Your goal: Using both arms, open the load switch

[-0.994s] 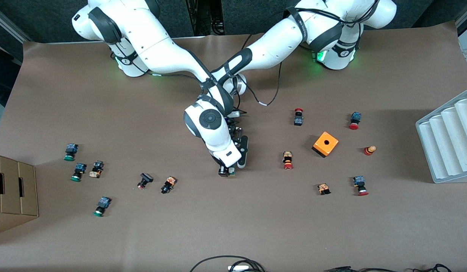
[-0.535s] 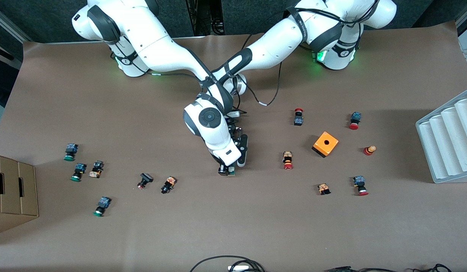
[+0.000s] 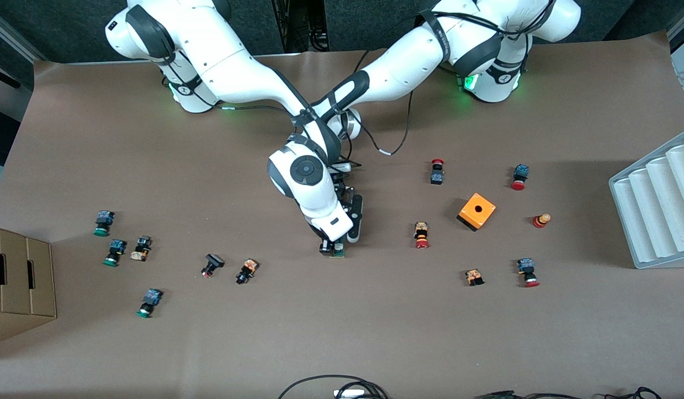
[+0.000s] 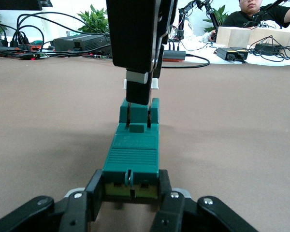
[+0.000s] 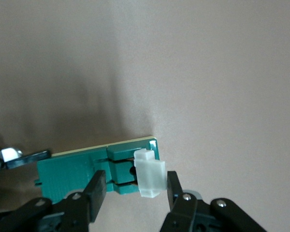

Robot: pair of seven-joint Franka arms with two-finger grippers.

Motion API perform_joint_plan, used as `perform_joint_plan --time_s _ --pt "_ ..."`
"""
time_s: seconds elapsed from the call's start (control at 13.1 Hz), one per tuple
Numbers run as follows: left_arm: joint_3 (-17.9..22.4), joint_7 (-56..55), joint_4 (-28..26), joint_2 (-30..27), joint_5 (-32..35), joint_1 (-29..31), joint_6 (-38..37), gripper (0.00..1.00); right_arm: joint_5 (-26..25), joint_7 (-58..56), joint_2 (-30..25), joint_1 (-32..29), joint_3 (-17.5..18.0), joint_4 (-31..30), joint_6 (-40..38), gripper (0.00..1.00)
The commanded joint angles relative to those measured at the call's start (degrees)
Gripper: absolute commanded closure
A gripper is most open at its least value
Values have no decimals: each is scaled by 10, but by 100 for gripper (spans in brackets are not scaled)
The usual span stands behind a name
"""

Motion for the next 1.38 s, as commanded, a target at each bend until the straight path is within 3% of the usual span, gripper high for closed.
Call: perform_joint_plan --time_s 0.0,1.3 --pt "4 -15 3 10 -6 -5 -10 72 -7 -5 -26 3 4 -31 -9 42" --pt "4 -15 3 10 -6 -5 -10 72 -11 -7 -70 12 4 -81 -19 42"
